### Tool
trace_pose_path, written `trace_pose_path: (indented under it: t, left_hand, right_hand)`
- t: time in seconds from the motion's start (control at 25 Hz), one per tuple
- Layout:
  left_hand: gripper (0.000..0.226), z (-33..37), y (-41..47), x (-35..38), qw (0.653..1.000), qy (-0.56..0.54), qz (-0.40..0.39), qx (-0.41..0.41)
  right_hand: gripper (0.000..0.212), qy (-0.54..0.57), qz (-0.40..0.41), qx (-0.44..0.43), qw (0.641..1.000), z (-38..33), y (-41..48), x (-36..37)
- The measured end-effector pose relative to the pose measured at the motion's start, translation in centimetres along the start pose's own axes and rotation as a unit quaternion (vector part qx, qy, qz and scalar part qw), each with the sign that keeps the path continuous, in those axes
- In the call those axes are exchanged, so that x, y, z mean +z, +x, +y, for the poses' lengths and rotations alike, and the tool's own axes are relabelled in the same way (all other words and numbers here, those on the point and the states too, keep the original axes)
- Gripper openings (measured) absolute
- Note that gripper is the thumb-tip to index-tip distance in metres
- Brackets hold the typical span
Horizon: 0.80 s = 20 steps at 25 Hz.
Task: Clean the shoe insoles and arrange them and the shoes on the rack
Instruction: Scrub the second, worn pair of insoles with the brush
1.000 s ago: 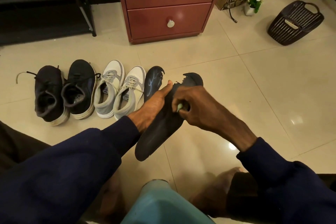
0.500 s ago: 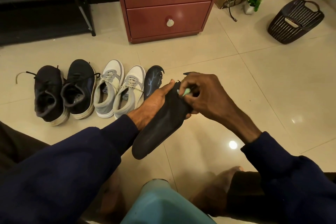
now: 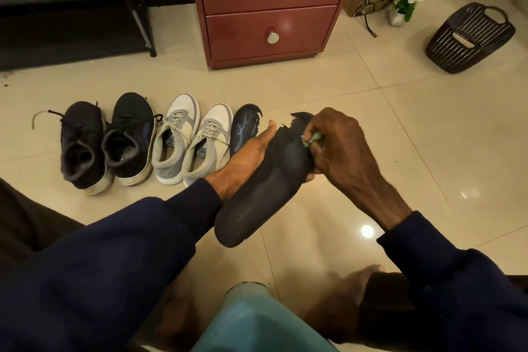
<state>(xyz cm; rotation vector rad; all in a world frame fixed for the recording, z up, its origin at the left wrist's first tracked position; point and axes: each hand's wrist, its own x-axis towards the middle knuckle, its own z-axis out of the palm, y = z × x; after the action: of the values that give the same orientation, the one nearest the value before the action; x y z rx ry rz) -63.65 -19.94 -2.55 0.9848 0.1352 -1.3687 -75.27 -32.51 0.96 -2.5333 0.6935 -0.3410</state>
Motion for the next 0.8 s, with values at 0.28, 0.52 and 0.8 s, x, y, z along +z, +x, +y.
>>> trace_pose_path:
  t: [0.28, 0.52, 0.8]
  left_hand:
    - [0.045, 0.1, 0.2, -0.9, 0.998, 0.062, 0.014, 0.015]
    - [0.045, -0.8, -0.4, 0.0, 0.999, 0.032, -0.028, -0.016]
    - [0.051, -0.1, -0.3, -0.8, 0.999, 0.039, 0.015, -0.016]
  right_hand:
    - [0.021, 0.082, -0.121, -0.109, 0.983, -3.7, -2.3, 1.6]
    - [0.025, 0.048, -0.012, 0.020, 0.999, -1.9, -1.0, -0.1]
    - [0.021, 0.073, -0.085, -0.098, 0.989, -3.8, -1.9, 1.0]
